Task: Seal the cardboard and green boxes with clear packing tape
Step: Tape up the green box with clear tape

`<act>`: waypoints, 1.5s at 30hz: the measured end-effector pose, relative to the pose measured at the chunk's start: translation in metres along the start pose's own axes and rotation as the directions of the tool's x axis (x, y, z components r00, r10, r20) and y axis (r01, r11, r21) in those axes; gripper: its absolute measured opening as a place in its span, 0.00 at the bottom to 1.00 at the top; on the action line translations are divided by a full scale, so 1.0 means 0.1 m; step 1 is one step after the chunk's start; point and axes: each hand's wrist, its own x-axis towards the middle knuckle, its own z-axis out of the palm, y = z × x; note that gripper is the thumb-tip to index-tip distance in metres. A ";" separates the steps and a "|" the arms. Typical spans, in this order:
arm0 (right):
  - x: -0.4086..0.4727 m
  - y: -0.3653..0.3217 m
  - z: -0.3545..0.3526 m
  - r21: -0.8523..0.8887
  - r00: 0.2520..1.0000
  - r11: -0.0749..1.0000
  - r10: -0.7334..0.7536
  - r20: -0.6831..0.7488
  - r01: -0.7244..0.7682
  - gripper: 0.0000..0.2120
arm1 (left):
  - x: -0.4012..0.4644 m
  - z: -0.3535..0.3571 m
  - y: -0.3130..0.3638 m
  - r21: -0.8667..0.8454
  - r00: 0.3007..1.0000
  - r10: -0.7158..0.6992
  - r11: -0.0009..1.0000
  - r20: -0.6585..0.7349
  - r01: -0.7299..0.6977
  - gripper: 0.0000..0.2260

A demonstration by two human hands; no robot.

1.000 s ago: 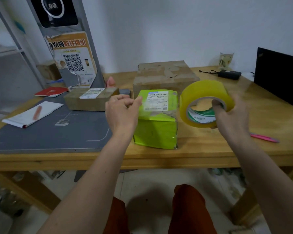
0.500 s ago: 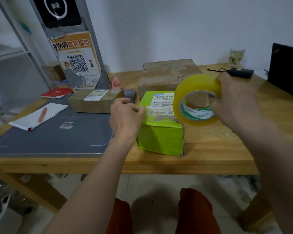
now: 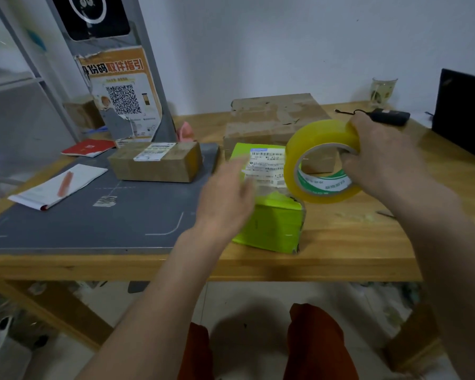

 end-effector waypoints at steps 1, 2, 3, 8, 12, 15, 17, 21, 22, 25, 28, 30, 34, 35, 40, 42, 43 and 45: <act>-0.01 0.01 0.01 0.018 1.000 1.000 0.008 -0.004 -0.008 0.12 | -0.04 0.04 0.07 0.118 0.982 0.018 0.992 0.186 -0.041 0.21; -0.02 0.03 0.03 0.052 1.000 0.998 0.020 -0.009 -0.019 0.13 | -0.06 0.07 0.10 0.254 0.949 0.005 0.963 0.314 -0.089 0.28; -0.05 0.03 0.06 0.110 0.999 0.993 0.041 -0.012 -0.039 0.15 | -0.07 0.09 0.12 0.355 0.926 -0.029 0.928 0.378 -0.116 0.36; -0.20 0.08 0.28 0.451 0.973 0.874 0.224 -0.047 -0.180 0.16 | -0.01 0.14 0.37 0.501 0.887 -0.141 0.858 0.440 -0.112 0.46; -0.19 0.13 0.33 0.478 0.964 0.852 0.263 -0.042 -0.212 0.16 | -0.12 0.29 0.51 0.340 0.931 0.030 0.926 0.363 -0.163 0.30; -0.15 0.13 0.35 0.554 0.967 0.811 0.251 -0.044 -0.185 0.16 | -0.15 0.32 0.48 0.309 0.944 0.046 0.939 0.328 -0.153 0.28; -0.17 0.09 0.39 0.688 0.961 0.704 0.275 -0.036 -0.176 0.13 | -0.15 0.30 0.44 0.324 0.939 0.024 0.935 0.344 -0.142 0.30; -0.25 0.13 0.46 0.776 0.953 0.602 0.302 0.000 -0.191 0.15 | -0.15 0.26 0.43 0.457 0.934 -0.106 0.887 0.342 -0.067 0.37; -0.26 0.18 0.47 0.764 0.952 0.612 0.305 0.010 -0.204 0.15 | -0.15 0.26 0.45 0.481 0.932 -0.119 0.874 0.343 -0.066 0.37; -0.32 0.39 0.57 0.760 0.929 0.583 0.362 0.074 -0.287 0.13 | -0.15 0.28 0.46 0.512 0.927 -0.130 0.856 0.352 -0.074 0.35; -0.45 0.44 0.79 0.802 0.899 0.472 0.404 0.171 -0.365 0.12 | -0.19 0.30 0.48 0.521 0.937 -0.087 0.846 0.339 -0.110 0.32; -0.49 0.42 0.90 0.841 0.891 0.400 0.413 0.190 -0.364 0.13 | -0.21 0.35 0.53 0.465 0.946 -0.024 0.875 0.322 -0.136 0.28; -0.47 0.46 0.92 0.866 0.878 0.349 0.440 0.186 -0.358 0.14 | -0.22 0.46 0.63 0.420 0.951 0.082 0.883 0.298 -0.208 0.24; -0.47 0.47 0.92 0.862 0.879 0.357 0.440 0.184 -0.359 0.14 | -0.23 0.47 0.63 0.411 0.948 0.106 0.883 0.301 -0.229 0.24; -0.46 0.46 0.87 0.853 0.912 0.413 0.377 0.159 -0.320 0.13 | -0.23 0.25 0.41 0.453 0.937 0.061 0.864 0.343 -0.222 0.31; -0.45 0.44 0.86 0.858 0.918 0.410 0.362 0.160 -0.311 0.13 | -0.22 0.10 0.28 0.527 0.945 -0.064 0.841 0.320 -0.121 0.41; -0.45 0.43 0.86 0.859 0.918 0.406 0.360 0.164 -0.312 0.14 | -0.21 0.04 0.24 0.538 0.941 -0.128 0.840 0.312 -0.064 0.46; -0.45 0.40 0.87 0.860 0.915 0.399 0.366 0.167 -0.317 0.15 | -0.15 -0.01 0.25 0.547 0.909 -0.245 0.837 0.338 0.022 0.56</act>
